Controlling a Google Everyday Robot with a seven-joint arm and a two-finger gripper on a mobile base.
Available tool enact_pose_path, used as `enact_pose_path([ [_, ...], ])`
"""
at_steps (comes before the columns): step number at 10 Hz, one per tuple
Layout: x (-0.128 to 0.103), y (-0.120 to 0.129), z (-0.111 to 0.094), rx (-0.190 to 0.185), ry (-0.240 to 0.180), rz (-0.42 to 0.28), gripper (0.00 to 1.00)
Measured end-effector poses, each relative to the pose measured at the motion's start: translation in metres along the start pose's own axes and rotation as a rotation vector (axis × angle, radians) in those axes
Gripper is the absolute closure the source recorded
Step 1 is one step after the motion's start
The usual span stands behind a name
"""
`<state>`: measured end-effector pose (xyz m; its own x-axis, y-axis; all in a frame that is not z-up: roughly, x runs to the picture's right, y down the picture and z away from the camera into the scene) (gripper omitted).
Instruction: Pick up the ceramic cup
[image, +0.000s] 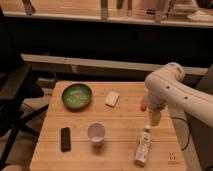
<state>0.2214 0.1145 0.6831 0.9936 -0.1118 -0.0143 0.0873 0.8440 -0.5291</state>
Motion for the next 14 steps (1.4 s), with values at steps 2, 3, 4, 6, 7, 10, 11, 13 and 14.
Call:
enact_pose_path([
  [2, -0.014, 0.004, -0.001, 0.008, 0.003, -0.065, 0.20],
  [3, -0.027, 0.004, -0.002, 0.013, 0.004, -0.099, 0.20],
  [4, -0.033, 0.005, -0.002, 0.016, 0.011, -0.123, 0.20],
  [6, -0.042, 0.004, -0.001, 0.021, 0.020, -0.158, 0.20],
  [7, -0.045, 0.004, -0.002, 0.023, 0.025, -0.178, 0.20],
  [10, -0.061, 0.008, -0.004, 0.028, 0.037, -0.254, 0.20],
  [11, -0.070, 0.007, -0.005, 0.031, 0.037, -0.278, 0.20],
  [13, -0.084, 0.009, -0.007, 0.034, 0.041, -0.323, 0.20],
  [14, -0.085, 0.010, -0.008, 0.034, 0.044, -0.335, 0.20],
])
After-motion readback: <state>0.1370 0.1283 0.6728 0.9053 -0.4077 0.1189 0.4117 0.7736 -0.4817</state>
